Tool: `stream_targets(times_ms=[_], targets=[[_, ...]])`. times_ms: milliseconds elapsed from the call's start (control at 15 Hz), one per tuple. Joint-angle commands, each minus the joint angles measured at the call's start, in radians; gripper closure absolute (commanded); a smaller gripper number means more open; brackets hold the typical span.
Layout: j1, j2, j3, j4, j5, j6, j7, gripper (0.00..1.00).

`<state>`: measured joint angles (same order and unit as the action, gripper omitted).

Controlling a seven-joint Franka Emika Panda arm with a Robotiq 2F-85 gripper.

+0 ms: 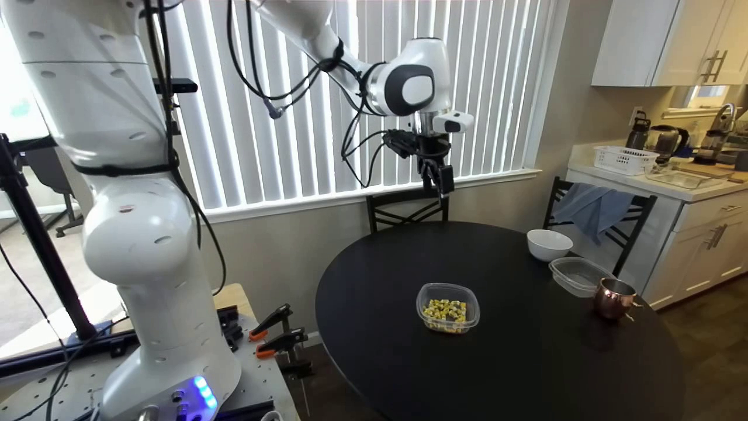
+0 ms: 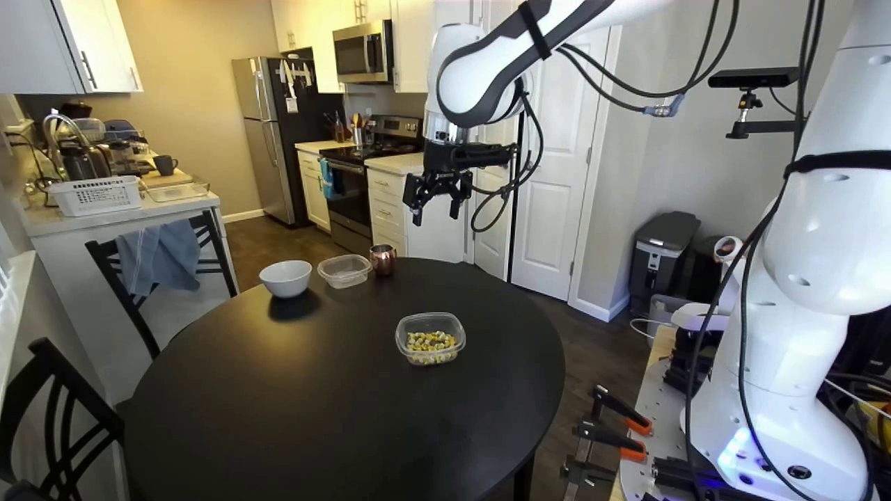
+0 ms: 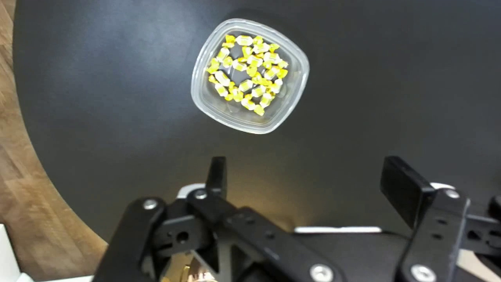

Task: Pour the contents in the clear bowl onto the table.

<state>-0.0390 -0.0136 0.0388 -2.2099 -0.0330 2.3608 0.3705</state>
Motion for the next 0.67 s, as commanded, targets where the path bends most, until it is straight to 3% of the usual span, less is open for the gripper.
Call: stream_targets(times_ms=[0,333,533,600], targets=[[-0.024,0.158,-0.067,0.09,-0.049,0.014,0.06,0.0],[0.004,0.342,-0.159,0.194,-0.111,0.003,0.126,0.0],[0.045,0.391,-0.189,0.235,-0.155,-0.035,0.177,0.0],[0.024,0.369,-0.181,0.2,-0.112,-0.001,0.121,0.0]])
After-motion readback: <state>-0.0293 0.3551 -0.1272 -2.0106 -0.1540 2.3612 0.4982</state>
